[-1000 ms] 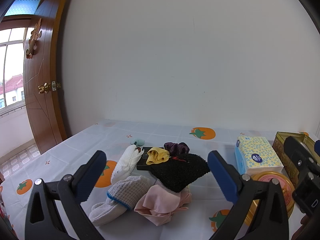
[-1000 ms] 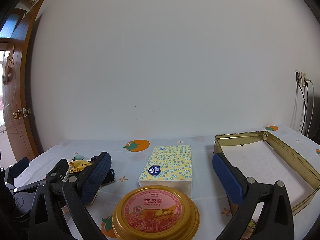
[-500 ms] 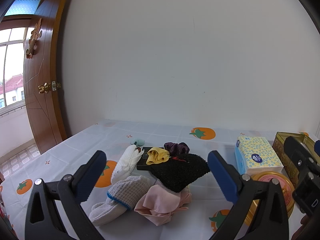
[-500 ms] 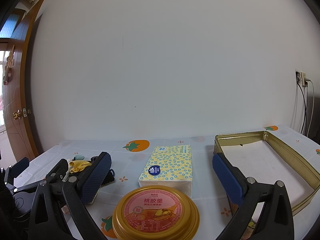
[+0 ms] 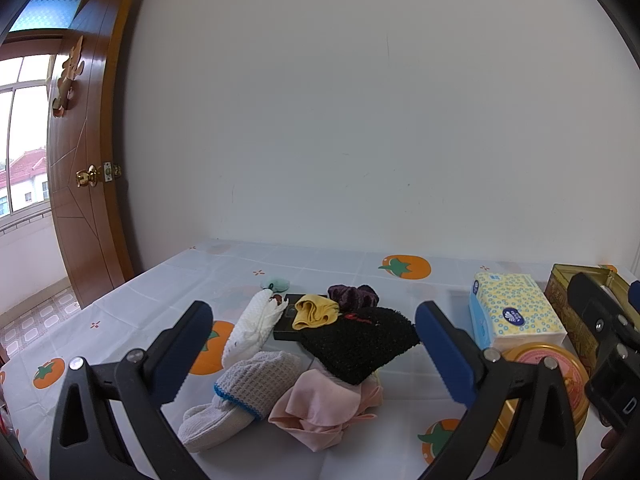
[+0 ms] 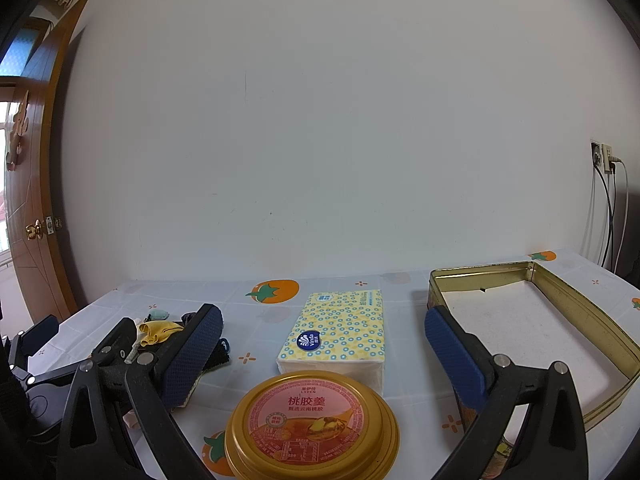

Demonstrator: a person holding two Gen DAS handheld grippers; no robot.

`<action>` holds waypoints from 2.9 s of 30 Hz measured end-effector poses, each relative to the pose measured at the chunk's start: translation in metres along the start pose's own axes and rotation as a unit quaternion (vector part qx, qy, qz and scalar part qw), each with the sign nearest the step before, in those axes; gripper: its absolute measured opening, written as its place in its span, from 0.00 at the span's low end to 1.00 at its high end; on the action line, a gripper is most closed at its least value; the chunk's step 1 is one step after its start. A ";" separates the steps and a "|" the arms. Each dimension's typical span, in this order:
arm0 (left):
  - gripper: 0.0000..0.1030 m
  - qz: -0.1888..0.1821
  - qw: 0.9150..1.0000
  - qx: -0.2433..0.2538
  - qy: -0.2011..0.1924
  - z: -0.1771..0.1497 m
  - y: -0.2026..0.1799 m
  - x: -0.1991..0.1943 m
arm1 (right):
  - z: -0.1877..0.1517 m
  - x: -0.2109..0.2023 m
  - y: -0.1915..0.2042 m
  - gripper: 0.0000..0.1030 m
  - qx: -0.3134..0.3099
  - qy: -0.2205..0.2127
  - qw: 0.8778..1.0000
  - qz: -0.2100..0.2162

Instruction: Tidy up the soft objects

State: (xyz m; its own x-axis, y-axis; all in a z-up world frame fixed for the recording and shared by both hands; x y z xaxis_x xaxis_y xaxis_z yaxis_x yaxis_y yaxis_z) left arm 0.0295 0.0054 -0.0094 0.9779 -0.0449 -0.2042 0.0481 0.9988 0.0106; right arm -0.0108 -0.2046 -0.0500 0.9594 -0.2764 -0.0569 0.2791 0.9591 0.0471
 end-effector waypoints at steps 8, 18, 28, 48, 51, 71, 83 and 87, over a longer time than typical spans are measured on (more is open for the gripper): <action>1.00 0.000 1.000 0.000 0.000 0.000 0.000 0.000 | 0.000 0.000 0.000 0.99 0.000 0.000 1.000 0.000; 1.00 -0.011 1.000 -0.014 0.015 -0.002 0.007 -0.002 | -0.001 0.000 -0.001 0.99 -0.002 0.001 1.000 -0.002; 0.99 0.008 0.998 -0.011 0.061 -0.016 0.071 -0.013 | -0.001 -0.002 0.001 0.99 -0.001 0.000 1.000 0.013; 0.69 -0.030 0.975 0.067 0.208 -0.036 0.065 0.049 | -0.001 -0.002 0.003 0.99 0.000 0.003 1.000 0.021; 0.59 -0.048 0.970 0.070 0.226 -0.041 0.055 0.062 | -0.002 -0.002 0.003 0.99 0.000 0.005 1.000 0.023; 0.28 -0.053 0.997 -0.049 0.009 -0.008 0.098 -0.032 | -0.019 0.001 0.064 0.76 -0.057 0.063 0.978 0.188; 0.28 -0.011 0.996 -0.081 -0.040 -0.008 0.111 -0.061 | -0.067 0.042 0.163 0.49 -0.085 0.244 0.925 0.278; 0.28 -0.012 0.997 -0.070 -0.027 -0.009 0.109 -0.056 | -0.084 0.057 0.166 0.25 -0.092 0.300 0.910 0.270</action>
State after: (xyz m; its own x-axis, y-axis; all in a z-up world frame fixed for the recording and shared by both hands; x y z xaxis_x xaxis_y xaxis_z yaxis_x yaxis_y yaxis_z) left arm -0.0214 0.1166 -0.0058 0.9866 -0.0651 -0.1498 0.0456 0.9905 -0.1301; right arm 0.0866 -0.0557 -0.1288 0.7437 0.2686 -0.6121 -0.2912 0.9545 0.0651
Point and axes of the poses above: each gripper's, at about its wrist camera, not at the fingertips, and x roughly the way its jaws point, y to its left, z to its top, the point moved 3 cm from there along x, roughly the way its jaws point, and after that the axes turned 6 degrees about -y, right-handed, at the moved point
